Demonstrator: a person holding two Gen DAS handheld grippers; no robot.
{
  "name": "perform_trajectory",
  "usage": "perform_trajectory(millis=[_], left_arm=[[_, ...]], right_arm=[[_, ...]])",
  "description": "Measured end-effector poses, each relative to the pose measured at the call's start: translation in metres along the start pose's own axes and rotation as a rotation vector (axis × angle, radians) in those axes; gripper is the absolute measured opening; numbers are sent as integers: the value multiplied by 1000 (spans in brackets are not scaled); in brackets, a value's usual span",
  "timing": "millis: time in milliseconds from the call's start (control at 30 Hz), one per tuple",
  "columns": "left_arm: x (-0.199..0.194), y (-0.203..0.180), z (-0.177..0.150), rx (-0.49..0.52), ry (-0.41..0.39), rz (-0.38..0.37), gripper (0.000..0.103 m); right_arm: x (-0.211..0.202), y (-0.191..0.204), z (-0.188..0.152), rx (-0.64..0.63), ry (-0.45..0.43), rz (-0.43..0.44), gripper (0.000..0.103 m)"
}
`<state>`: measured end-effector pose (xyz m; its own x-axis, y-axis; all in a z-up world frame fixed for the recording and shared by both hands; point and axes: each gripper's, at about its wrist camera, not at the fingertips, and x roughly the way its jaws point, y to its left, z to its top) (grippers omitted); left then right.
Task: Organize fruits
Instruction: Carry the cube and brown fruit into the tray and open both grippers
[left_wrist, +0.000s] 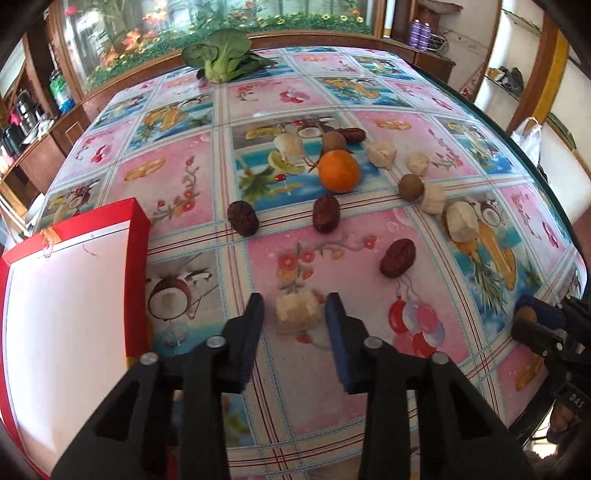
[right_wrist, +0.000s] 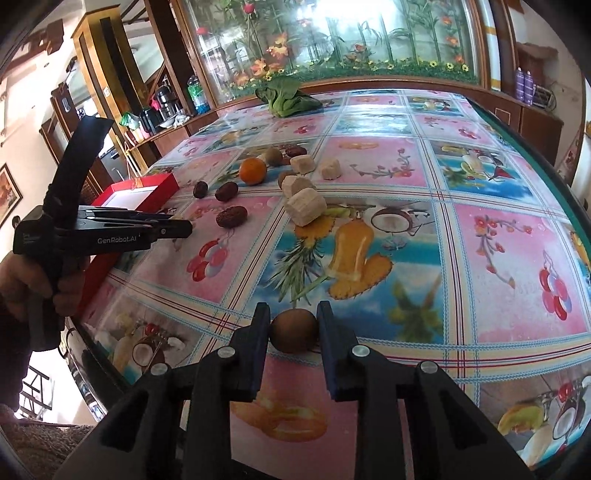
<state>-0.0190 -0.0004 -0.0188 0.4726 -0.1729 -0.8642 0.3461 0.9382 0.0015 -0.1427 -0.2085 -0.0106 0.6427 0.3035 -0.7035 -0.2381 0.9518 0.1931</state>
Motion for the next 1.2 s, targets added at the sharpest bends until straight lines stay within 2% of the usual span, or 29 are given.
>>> perform_trajectory(millis=[200, 400, 600, 733, 867, 1033, 1200], left_arm=[[-3, 1, -3, -3, -9, -10, 28], [-37, 17, -12, -40, -90, -2, 28], [-86, 64, -33, -133, -185, 43, 28], [-106, 107, -57, -230, -215, 120, 28], [-110, 145, -82, -324, -211, 171, 28], [-103, 179, -100, -394, -179, 203, 28], [-94, 201, -110, -432, -154, 217, 28]], right_arm=[[2, 10, 3, -17, 12, -2, 25], [9, 40, 25, -90, 10, 11, 25], [25, 93, 56, -181, -16, 83, 25], [43, 138, 76, -242, -22, 146, 24], [68, 192, 90, -323, -20, 211, 24], [108, 239, 105, -354, 56, 275, 24], [151, 266, 105, -371, 162, 256, 24]])
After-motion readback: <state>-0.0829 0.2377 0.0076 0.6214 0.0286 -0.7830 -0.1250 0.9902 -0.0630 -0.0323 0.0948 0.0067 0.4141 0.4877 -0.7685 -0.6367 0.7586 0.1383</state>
